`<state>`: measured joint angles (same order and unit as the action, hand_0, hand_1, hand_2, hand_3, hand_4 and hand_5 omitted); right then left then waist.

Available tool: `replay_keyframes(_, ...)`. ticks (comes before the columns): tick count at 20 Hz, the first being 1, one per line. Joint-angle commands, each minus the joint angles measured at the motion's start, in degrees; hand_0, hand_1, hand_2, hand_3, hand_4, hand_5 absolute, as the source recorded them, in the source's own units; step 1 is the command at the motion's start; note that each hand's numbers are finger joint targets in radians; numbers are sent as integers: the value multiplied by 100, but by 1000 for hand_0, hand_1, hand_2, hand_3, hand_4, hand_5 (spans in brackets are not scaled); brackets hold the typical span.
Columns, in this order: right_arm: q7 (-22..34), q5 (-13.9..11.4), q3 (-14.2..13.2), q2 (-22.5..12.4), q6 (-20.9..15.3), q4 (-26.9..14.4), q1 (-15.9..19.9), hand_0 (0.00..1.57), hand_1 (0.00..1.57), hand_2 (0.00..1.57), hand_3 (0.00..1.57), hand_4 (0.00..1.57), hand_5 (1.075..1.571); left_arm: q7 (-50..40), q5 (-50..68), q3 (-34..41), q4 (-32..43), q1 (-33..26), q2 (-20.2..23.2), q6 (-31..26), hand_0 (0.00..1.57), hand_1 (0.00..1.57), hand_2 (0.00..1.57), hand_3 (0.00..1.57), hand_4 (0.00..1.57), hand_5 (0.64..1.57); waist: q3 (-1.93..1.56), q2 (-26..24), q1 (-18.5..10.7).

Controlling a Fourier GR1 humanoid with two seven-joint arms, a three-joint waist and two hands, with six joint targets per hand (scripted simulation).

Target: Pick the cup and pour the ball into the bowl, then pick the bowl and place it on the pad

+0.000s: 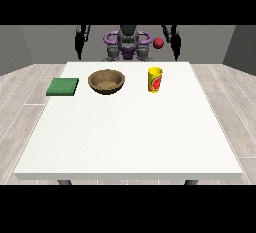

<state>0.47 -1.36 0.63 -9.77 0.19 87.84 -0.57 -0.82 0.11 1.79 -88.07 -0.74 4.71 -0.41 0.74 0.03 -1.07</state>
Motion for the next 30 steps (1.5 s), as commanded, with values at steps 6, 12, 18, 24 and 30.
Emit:
replay_keyframes(6,578,138,-151,-270,66,606,66,0,0,0,0,0,1568,-534,39,46,-673,167,317,-97,0,0,0,0,0,1524,-72,-1637,112)
replay_keyframes(12,-263,796,-662,322,-150,318,-63,0,0,0,0,0,1566,-21,934,-1585,-1574,-690,-461,521,0,0,0,0,0,1521,-75,-1348,-326)
replay_keyframes(18,-533,866,-632,349,58,324,304,0,0,0,0,0,1566,176,315,-1161,-1772,-134,-325,310,0,0,0,0,0,1453,-75,-394,-210)
replay_keyframes(24,-1068,990,-644,277,401,67,868,0,0,0,0,0,1566,1031,334,-185,-735,1016,54,225,0,0,0,0,0,1335,-74,828,207)
replay_keyframes(30,-1547,1031,-986,-110,699,-419,1234,0,0,0,0,0,1560,1337,363,430,95,1671,489,141,0,0,0,0,0,1255,-75,1306,375)
